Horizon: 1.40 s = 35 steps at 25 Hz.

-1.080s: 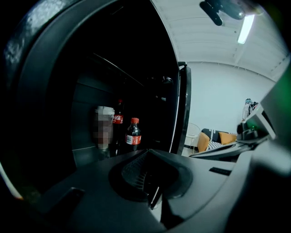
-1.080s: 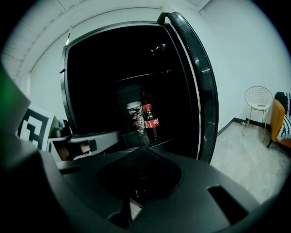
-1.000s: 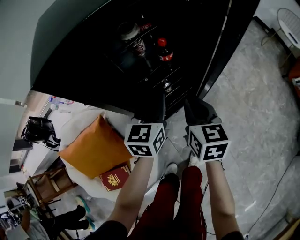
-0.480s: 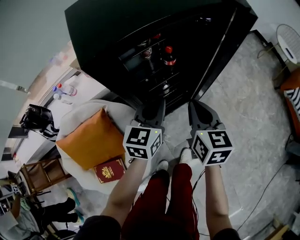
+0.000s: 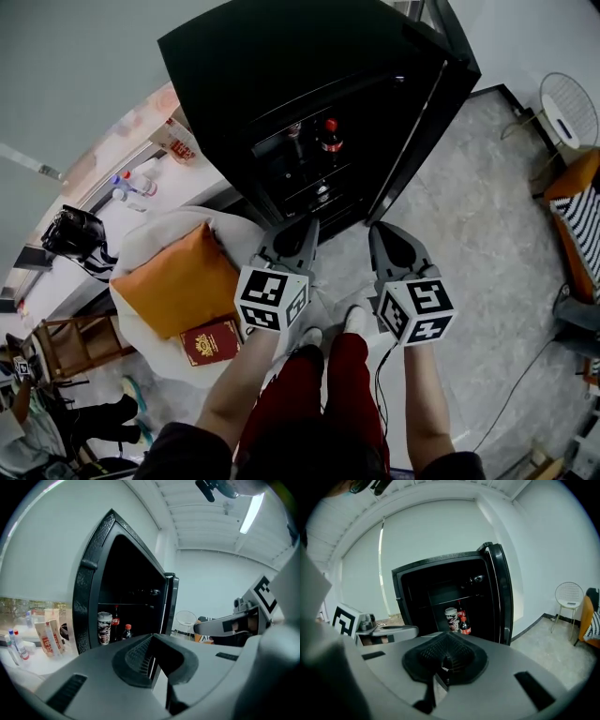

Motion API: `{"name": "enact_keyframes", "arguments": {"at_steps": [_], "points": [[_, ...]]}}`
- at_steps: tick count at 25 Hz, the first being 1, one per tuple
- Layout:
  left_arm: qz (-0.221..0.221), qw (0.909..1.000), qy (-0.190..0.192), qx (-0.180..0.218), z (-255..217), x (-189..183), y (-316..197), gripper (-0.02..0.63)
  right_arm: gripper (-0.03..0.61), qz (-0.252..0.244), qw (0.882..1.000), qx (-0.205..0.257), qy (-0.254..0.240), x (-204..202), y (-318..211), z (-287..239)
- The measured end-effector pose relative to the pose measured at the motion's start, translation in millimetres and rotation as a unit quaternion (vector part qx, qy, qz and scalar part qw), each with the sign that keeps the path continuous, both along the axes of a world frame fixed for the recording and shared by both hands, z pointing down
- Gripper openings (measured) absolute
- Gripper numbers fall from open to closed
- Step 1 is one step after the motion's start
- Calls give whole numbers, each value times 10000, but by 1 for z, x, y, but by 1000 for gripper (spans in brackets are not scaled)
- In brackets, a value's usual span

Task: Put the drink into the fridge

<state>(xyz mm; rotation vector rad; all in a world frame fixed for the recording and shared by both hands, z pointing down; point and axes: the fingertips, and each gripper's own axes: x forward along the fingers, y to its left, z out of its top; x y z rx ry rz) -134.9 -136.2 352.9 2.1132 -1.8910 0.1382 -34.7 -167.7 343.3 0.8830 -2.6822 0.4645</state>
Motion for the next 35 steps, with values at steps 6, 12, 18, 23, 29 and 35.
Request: {"name": "enact_keyframes", "arguments": {"at_steps": [6,12,18,23,29,35], "points": [[-19,10000,30,44,-32,8,5,9,15,-26,9999,82,-89,14,5,-35],[-71,9999,62,136,-59,12,9,9,15,-213,9987,404,-212,14,9,-73],[-106,9995,-1,284,-83,17,12,9,15,-258,9978,501,-358,17,10,-95],[-149,9997,-38,197,-86,20,17,9,15,-278,9974,482,-456,21,11,-102],[-193,9995,42,234,-98,28,14,9,15,-295,9967,461,-596,26,9,-114],[-223,9990,119,371,-110,39,-1,9,15,-385,9963,482,-604,32,3,-119]]}}
